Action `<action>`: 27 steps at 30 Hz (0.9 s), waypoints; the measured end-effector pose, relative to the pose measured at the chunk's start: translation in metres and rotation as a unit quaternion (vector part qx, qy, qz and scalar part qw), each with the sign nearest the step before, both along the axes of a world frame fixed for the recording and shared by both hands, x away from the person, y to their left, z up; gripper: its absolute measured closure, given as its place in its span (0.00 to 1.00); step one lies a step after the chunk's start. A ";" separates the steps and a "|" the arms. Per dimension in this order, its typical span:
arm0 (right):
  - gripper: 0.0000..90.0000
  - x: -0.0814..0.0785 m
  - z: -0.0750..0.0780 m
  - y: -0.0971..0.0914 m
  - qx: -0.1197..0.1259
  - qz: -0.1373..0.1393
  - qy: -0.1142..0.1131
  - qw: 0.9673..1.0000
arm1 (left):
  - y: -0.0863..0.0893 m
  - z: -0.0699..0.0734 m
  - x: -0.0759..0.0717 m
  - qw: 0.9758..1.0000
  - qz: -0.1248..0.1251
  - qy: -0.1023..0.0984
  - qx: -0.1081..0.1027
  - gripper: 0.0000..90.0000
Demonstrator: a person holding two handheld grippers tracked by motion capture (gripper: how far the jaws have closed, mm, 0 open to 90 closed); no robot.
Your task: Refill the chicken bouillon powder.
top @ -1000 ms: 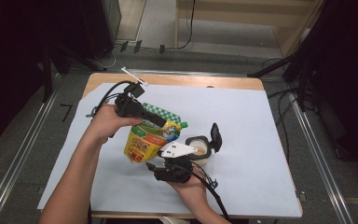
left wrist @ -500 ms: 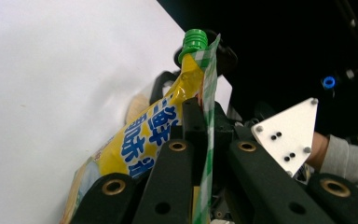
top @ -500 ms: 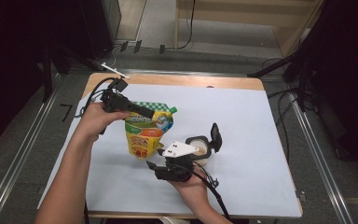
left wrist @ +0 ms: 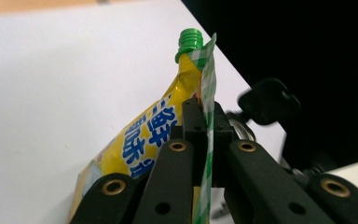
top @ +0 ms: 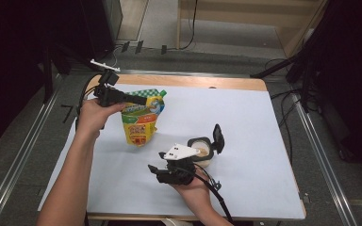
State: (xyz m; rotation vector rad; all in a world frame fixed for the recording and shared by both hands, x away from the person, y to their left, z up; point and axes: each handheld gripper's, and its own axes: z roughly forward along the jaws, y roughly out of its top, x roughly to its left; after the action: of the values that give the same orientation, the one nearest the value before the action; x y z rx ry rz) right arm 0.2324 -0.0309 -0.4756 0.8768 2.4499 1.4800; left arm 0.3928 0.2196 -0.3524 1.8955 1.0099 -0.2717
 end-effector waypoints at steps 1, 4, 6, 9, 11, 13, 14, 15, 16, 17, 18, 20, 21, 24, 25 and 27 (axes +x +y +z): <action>0.50 0.000 0.000 0.000 0.001 -0.001 0.001 1.000 | -0.001 0.001 0.000 1.000 0.008 -0.021 0.002 1.00; 0.50 0.000 0.000 -0.002 0.001 -0.003 0.000 1.000 | -0.002 -0.002 0.003 1.000 0.013 -0.024 0.012 1.00; 0.50 0.000 0.000 -0.003 0.000 -0.006 0.001 1.000 | -0.001 -0.012 0.008 1.000 0.010 -0.005 0.011 0.99; 0.50 0.000 0.001 -0.004 0.000 -0.007 0.001 1.000 | -0.001 -0.012 0.009 1.000 0.012 -0.004 0.012 0.92; 0.50 0.001 0.001 -0.005 0.001 -0.007 0.002 1.000 | -0.004 -0.013 0.008 0.999 0.017 -0.005 0.029 0.86; 0.50 0.001 0.001 -0.005 0.001 -0.006 0.003 1.000 | -0.005 -0.013 0.008 0.999 0.018 -0.006 0.034 0.83; 0.50 0.001 0.001 -0.005 0.001 -0.006 0.003 1.000 | -0.005 -0.013 0.008 0.999 0.018 -0.006 0.034 0.83; 0.50 0.001 0.002 -0.005 0.002 -0.004 0.003 1.000 | -0.006 -0.014 0.007 0.999 0.014 -0.005 0.034 0.82; 0.50 0.001 0.002 -0.005 0.002 -0.004 0.003 1.000 | -0.006 -0.014 0.007 0.999 0.014 -0.005 0.034 0.80; 0.50 0.001 0.003 -0.005 0.002 -0.005 0.003 1.000 | -0.006 -0.014 0.007 0.999 0.014 -0.006 0.038 0.78; 0.50 0.001 0.003 -0.005 0.003 -0.003 0.002 1.000 | -0.006 -0.013 0.007 0.999 0.015 -0.008 0.039 0.77; 0.50 0.001 0.004 -0.005 0.004 -0.004 0.004 1.000 | -0.006 -0.013 0.007 0.999 0.017 -0.008 0.038 0.74; 0.50 0.001 0.004 -0.006 0.004 -0.003 0.005 1.000 | -0.007 -0.012 0.006 0.999 0.017 -0.009 0.035 0.73; 0.50 0.002 0.004 -0.006 0.003 -0.003 0.006 1.000 | -0.007 -0.011 0.005 0.999 0.013 -0.010 0.034 0.71; 0.50 0.002 0.004 -0.006 0.003 -0.002 0.006 1.000 | -0.007 -0.011 0.005 0.999 0.013 -0.010 0.034 0.71; 0.50 0.001 0.005 -0.005 0.001 0.001 0.006 1.000 | -0.008 -0.010 0.005 0.999 0.009 -0.010 0.039 0.70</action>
State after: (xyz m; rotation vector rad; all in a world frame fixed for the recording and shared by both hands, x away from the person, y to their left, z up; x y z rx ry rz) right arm 0.2337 -0.0362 -0.4710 0.8873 2.4575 1.4831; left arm 0.3977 0.2113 -0.3628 1.9543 1.0373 -0.2052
